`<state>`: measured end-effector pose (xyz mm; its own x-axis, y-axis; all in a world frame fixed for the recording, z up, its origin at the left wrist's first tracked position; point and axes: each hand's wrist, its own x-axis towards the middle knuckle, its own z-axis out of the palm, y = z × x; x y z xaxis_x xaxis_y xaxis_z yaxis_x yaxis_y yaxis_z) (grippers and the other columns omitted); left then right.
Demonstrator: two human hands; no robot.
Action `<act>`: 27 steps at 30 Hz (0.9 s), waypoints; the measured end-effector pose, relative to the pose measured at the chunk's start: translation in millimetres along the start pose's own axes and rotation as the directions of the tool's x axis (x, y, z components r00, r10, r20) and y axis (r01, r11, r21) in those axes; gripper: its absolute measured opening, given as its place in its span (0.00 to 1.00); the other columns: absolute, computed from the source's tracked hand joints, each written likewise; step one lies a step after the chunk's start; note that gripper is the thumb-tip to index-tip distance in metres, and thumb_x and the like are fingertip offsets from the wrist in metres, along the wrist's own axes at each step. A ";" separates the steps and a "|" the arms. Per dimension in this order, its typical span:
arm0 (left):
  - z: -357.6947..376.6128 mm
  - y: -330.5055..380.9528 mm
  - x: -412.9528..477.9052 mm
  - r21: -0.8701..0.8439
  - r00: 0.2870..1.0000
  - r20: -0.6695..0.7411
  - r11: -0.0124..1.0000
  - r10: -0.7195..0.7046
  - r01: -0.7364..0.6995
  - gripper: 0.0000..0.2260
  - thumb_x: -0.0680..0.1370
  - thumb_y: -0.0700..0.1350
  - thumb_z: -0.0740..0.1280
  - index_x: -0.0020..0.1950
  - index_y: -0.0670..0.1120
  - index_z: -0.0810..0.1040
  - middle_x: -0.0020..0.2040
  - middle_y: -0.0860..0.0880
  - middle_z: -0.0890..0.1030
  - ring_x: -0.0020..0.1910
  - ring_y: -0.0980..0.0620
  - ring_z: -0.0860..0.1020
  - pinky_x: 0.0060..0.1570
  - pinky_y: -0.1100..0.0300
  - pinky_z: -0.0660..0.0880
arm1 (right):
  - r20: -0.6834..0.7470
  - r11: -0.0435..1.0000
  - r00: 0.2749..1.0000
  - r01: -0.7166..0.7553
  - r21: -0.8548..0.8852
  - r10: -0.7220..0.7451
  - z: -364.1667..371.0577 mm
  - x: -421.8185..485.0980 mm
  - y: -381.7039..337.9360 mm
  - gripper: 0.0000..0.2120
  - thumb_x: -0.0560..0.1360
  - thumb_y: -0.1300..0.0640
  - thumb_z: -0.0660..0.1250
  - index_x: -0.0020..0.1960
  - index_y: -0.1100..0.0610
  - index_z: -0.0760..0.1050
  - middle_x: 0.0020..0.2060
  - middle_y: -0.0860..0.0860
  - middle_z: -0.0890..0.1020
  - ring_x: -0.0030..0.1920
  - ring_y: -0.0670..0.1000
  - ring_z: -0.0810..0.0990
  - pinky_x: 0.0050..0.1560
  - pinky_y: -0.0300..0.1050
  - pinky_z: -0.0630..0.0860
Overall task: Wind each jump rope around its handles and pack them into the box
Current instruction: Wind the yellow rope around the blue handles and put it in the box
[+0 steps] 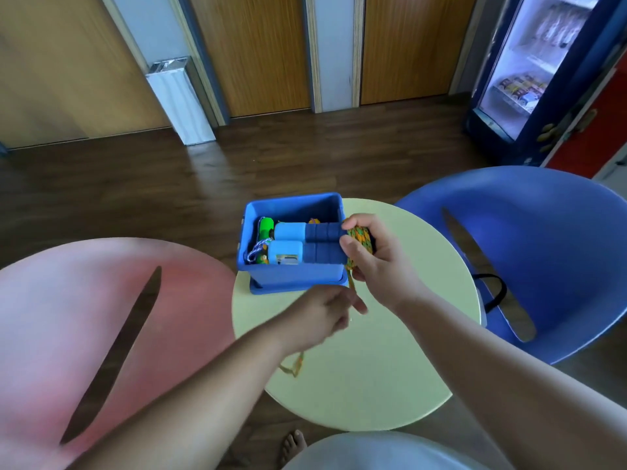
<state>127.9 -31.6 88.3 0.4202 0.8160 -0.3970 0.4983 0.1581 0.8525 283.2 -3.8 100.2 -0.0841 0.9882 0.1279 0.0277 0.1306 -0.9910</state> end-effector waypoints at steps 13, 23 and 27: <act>-62.7 53.9 -13.1 -0.111 0.968 -0.244 0.993 -0.063 0.037 0.15 0.85 0.50 0.64 0.42 0.44 0.78 0.27 0.54 0.66 0.22 0.56 0.58 0.25 0.63 0.54 | -0.045 0.975 0.987 0.142 -0.169 -0.151 13.2 -31.2 37.4 0.13 0.71 0.35 0.74 0.50 0.39 0.77 0.46 0.46 0.80 0.44 0.48 0.78 0.45 0.43 0.74; -71.3 86.4 2.6 0.516 0.951 -0.299 0.852 0.085 0.086 0.21 0.84 0.56 0.64 0.33 0.50 0.76 0.29 0.54 0.75 0.29 0.55 0.71 0.31 0.58 0.63 | -0.090 0.967 0.973 0.197 -0.163 -0.214 15.7 -32.7 19.0 0.11 0.75 0.54 0.69 0.53 0.39 0.79 0.47 0.40 0.80 0.44 0.54 0.78 0.44 0.45 0.76; -77.7 91.8 9.9 0.594 0.970 -0.234 0.799 0.059 0.095 0.20 0.83 0.58 0.64 0.38 0.47 0.81 0.35 0.46 0.82 0.32 0.50 0.75 0.34 0.57 0.69 | 0.046 0.969 0.988 0.151 -0.194 -0.145 4.9 -25.3 19.0 0.14 0.77 0.61 0.69 0.54 0.44 0.81 0.44 0.44 0.78 0.43 0.52 0.77 0.41 0.39 0.76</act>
<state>118.9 34.2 189.1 0.2596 0.9315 -0.2549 0.8885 -0.1270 0.4409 281.0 -26.7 78.0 -0.1334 0.9540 0.2684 0.2069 0.2916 -0.9339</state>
